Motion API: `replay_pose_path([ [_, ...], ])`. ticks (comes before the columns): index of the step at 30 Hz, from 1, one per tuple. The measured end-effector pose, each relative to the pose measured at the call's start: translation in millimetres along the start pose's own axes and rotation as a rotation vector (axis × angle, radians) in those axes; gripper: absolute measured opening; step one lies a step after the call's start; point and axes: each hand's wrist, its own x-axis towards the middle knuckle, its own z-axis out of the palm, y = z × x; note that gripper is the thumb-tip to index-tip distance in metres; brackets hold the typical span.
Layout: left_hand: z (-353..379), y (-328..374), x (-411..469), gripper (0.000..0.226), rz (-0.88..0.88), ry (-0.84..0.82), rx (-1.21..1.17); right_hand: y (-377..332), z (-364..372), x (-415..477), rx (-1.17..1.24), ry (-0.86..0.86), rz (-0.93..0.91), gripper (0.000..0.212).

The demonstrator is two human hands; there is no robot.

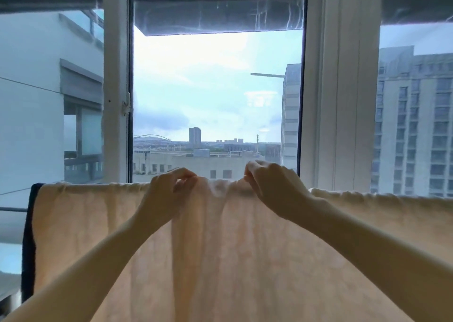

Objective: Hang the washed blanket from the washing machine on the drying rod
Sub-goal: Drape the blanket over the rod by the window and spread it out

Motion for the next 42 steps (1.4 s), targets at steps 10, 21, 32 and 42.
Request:
replay_pose_path([
  [10, -19, -32, -7, 0.021, -0.020, -0.062, 0.138, -24, 10, 10, 0.153, -0.001, -0.129, 0.032],
  [21, -55, -51, -15, 0.042, -0.032, -0.150, 0.210, -55, 41, 33, 0.176, -0.019, -0.215, 0.030],
  [32, -77, -84, -7, 0.028, -0.036, -0.066, -0.010, -70, 52, 51, 0.019, 0.034, -0.083, 0.017],
  [42, -107, -139, 10, 0.002, -0.053, 0.197, -0.062, -106, 57, 87, 0.014, 0.155, 0.067, 0.018],
])
